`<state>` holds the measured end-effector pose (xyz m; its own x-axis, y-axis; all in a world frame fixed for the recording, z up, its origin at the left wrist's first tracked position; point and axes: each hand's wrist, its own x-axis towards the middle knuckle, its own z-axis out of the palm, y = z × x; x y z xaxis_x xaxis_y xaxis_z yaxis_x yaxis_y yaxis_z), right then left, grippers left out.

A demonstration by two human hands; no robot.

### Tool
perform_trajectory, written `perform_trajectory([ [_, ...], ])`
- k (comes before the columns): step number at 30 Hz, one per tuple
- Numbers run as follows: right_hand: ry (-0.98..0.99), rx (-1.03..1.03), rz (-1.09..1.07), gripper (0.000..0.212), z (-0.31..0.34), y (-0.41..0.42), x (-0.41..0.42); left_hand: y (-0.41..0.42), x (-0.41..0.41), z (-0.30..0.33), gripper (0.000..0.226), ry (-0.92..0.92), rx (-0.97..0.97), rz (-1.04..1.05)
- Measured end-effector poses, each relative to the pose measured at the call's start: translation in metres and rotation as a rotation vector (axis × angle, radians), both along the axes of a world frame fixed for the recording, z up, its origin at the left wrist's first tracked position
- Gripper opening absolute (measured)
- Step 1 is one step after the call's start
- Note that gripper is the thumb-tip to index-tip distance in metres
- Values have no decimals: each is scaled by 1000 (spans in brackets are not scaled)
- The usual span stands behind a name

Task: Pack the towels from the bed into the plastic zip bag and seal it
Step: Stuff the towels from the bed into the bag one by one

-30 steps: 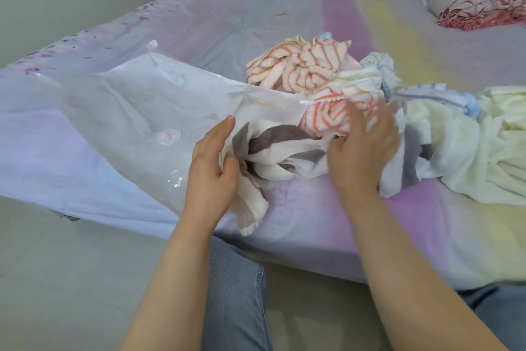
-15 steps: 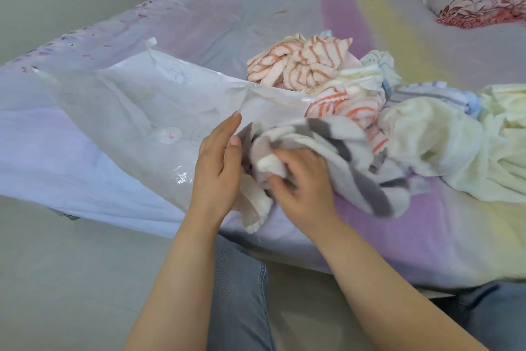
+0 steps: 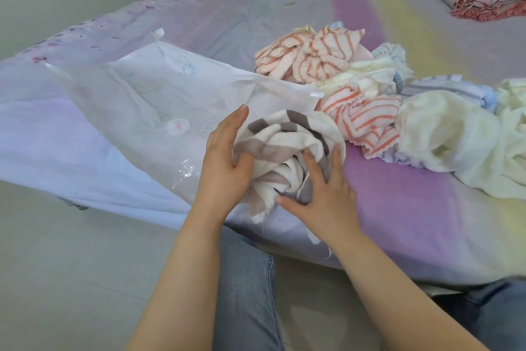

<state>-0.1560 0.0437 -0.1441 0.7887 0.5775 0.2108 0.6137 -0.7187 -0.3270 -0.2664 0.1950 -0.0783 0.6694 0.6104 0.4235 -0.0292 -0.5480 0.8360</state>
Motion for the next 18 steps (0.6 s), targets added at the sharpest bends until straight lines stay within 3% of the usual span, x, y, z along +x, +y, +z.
perform_trajectory([
  [2, -37, -83, 36, 89, -6, 3, 8, 1, 0, 0, 81, 20, -13, 0],
  [7, 51, 357, 170, 51, 13, 17, 11, 0, -9, 3, 86, 28, -25, -10],
  [12, 107, 111, 255, 37, 44, 63, -7, 2, -15, 11, 81, 13, -67, -40],
  [14, 226, 163, 227, 36, 58, 92, -1, 2, -18, 14, 79, -8, -88, -70],
  [16, 503, 416, 236, 39, 70, 118, 3, 5, -21, 16, 79, -45, -125, -88],
  [18, 780, 506, 360, 58, 72, 133, 5, 12, -24, 17, 79, -75, -190, -119],
])
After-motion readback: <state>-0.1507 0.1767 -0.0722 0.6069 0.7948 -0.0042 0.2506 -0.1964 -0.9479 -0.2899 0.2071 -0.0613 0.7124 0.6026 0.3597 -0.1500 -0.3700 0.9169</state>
